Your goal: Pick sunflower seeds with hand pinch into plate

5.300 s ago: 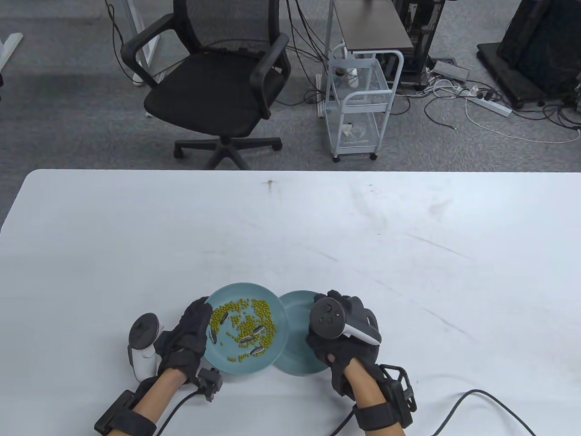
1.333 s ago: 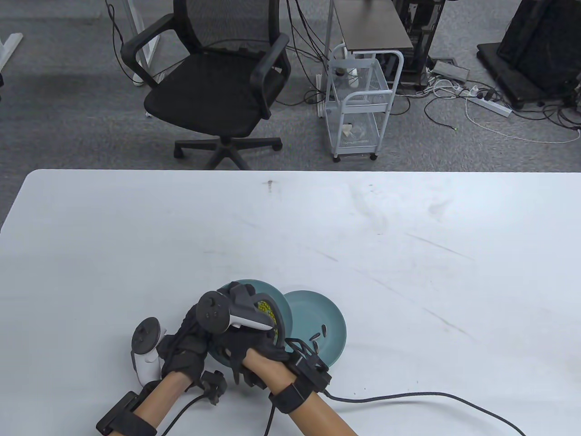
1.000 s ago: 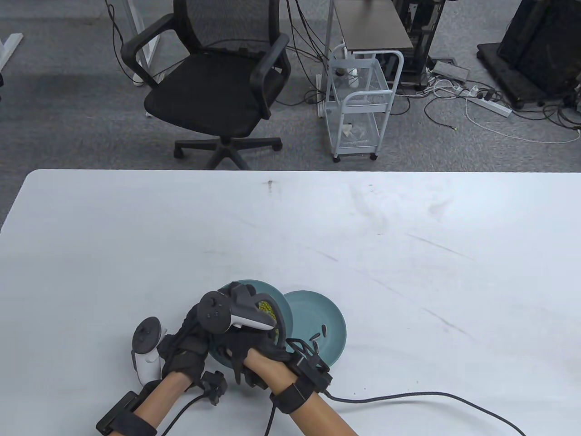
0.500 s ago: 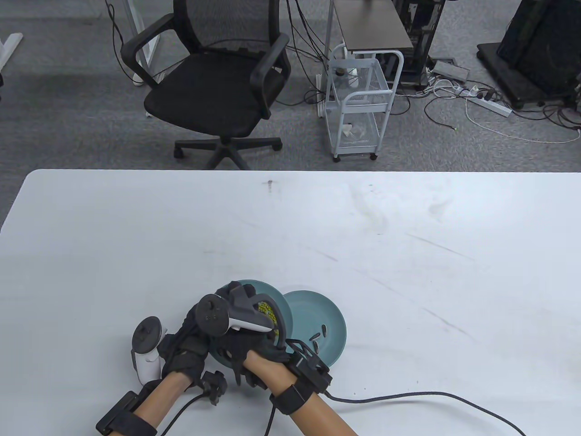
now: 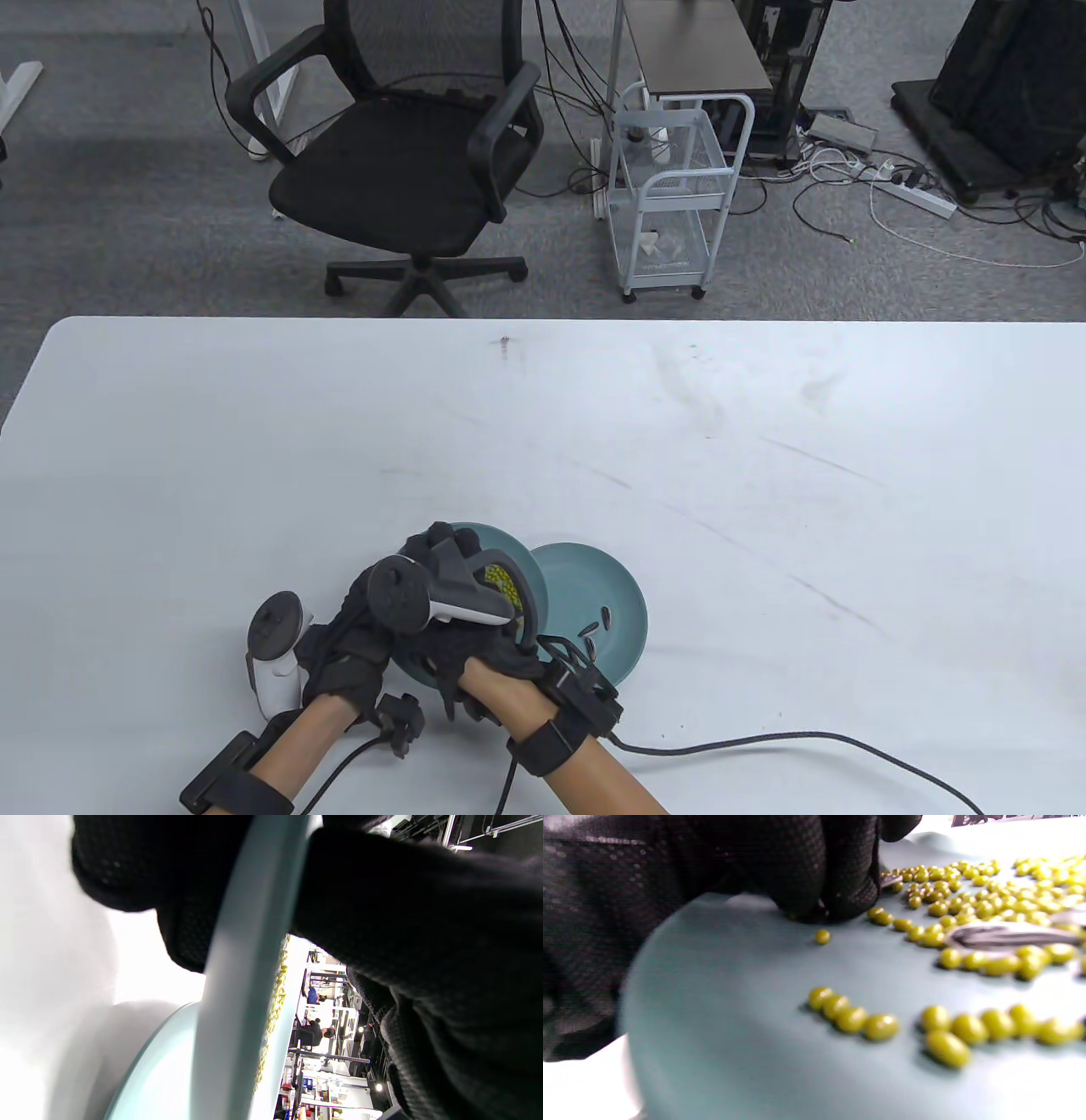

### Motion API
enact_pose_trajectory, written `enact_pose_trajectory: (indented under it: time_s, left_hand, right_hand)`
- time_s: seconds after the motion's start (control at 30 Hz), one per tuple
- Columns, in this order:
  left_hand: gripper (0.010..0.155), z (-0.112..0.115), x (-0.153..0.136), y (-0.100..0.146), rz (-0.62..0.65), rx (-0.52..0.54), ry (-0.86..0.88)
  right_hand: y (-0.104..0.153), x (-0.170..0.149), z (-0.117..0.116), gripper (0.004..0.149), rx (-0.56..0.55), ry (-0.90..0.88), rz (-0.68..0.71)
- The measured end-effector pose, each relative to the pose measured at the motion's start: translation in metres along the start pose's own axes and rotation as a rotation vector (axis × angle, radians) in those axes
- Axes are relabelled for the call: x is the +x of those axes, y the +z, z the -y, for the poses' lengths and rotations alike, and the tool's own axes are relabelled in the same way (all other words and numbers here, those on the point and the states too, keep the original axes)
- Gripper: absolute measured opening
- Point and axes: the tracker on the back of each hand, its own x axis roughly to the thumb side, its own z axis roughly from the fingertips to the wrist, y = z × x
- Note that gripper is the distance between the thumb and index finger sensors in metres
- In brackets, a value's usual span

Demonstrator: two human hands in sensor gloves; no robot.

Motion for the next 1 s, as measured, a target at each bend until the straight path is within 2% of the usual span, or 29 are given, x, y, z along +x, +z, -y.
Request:
enact_pose_trajectory:
  time_s: [0.17,0.33,0.43,0.53,0.63,0.73,0.83,0.87,1.0]
  left_hand:
    - [0.051,0.0,0.001,0.0,-0.001,-0.006,0.012]
    - [0.051,-0.001,0.001,0.001,-0.005,-0.001,0.013]
    - [0.05,-0.003,0.001,0.001,-0.007,0.007,0.009]
    - [0.05,-0.006,0.001,0.001,-0.008,0.032,0.008]
    - [0.05,-0.009,0.001,0.001,-0.014,0.046,0.017]
    - [0.05,-0.012,0.001,0.0,-0.017,0.064,0.015]
    - [0.049,-0.014,0.001,-0.001,-0.018,0.065,0.019]
    - [0.049,-0.014,0.001,-0.001,-0.02,0.064,0.024]
    - [0.05,-0.015,0.0,-0.002,-0.024,0.07,0.027]
  right_hand:
    - [0.004,-0.002,0.007,0.035,-0.027,-0.039,0.013]
    - [0.021,-0.013,0.03,0.034,-0.089,-0.095,-0.003]
    - [0.036,-0.032,0.049,0.034,-0.145,-0.124,-0.039]
    - [0.049,-0.057,0.056,0.034,-0.169,-0.148,-0.093]
    - [0.064,-0.088,0.051,0.035,-0.188,-0.177,-0.161]
    - [0.077,-0.121,0.034,0.034,-0.157,-0.197,-0.246]
    - [0.086,-0.144,0.015,0.034,-0.176,-0.198,-0.294]
    - [0.088,-0.152,0.008,0.035,-0.196,-0.213,-0.303]
    - [0.087,-0.169,-0.007,0.034,-0.16,-0.265,-0.333]
